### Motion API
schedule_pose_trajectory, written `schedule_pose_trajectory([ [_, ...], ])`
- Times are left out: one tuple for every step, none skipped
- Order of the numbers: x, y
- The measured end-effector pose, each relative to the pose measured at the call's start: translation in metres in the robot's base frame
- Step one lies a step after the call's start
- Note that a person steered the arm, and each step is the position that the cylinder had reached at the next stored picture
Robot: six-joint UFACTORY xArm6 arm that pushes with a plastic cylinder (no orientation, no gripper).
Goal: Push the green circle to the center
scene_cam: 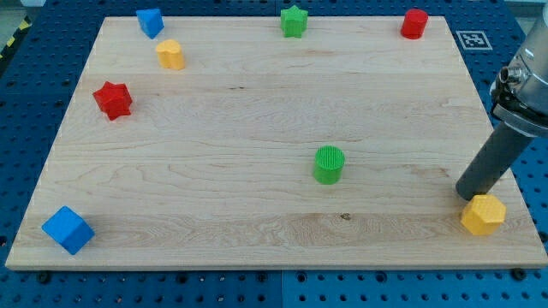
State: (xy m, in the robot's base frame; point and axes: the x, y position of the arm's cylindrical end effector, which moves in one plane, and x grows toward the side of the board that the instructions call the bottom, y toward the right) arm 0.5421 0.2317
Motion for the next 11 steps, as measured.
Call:
schedule_pose_trajectory([
  [0.0,-0.019],
  [0.0,-0.072],
  [-0.003,-0.133],
  [-0.006,-0.185],
  [-0.007,-0.198],
  [-0.007,-0.175],
  [-0.018,-0.16],
  [-0.036,-0.164],
  [-0.057,-0.178],
  [-0.069,-0.192],
  [-0.075,-0.233],
])
